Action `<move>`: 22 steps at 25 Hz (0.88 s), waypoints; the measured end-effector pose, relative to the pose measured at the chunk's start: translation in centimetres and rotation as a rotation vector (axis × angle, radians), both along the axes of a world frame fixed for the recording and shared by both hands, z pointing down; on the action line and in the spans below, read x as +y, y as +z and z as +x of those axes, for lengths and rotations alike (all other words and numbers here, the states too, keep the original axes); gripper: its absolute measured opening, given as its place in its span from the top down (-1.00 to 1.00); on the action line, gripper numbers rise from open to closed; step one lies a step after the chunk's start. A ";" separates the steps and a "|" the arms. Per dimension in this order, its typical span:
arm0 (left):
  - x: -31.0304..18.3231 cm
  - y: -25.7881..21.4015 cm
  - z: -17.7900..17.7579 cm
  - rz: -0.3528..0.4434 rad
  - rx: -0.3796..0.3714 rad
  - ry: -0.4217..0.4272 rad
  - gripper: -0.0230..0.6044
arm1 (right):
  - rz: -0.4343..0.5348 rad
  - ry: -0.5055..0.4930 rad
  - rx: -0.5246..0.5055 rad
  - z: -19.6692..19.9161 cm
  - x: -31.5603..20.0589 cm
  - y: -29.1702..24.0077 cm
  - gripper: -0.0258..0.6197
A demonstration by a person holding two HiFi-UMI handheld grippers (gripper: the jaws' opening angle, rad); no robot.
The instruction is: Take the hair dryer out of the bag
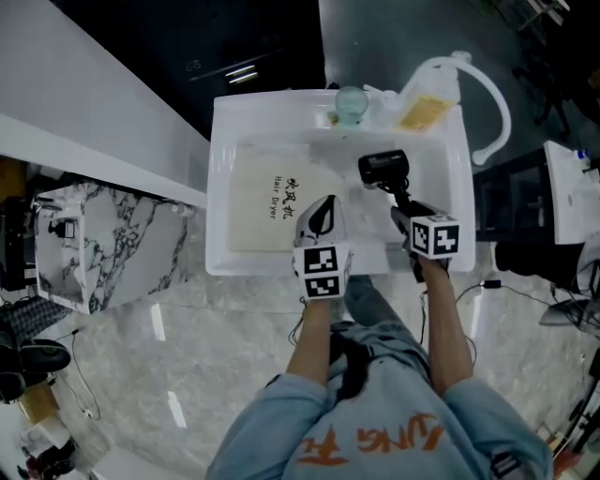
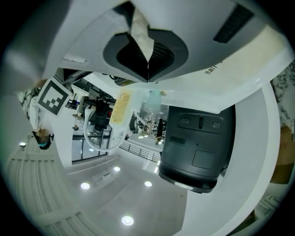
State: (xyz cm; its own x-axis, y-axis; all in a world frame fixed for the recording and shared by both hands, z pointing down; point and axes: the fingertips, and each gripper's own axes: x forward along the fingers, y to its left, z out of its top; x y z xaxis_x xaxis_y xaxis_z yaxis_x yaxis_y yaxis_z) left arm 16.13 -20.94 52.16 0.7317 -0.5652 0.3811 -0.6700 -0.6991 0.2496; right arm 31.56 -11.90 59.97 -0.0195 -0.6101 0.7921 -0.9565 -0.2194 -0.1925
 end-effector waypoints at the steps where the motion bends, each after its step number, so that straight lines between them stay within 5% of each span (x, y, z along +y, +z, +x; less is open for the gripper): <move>1: -0.1 0.3 0.3 -0.006 -0.002 0.000 0.91 | -0.019 0.006 -0.008 0.3 -0.3 0.5 0.23; 13: -2.9 1.9 4.9 -0.039 -0.027 -0.014 0.91 | -0.204 0.056 -0.106 2.2 -2.5 7.1 0.22; 22: -3.9 2.8 6.5 -0.047 -0.089 -0.022 0.91 | -0.219 0.062 -0.155 2.5 -3.3 9.5 0.21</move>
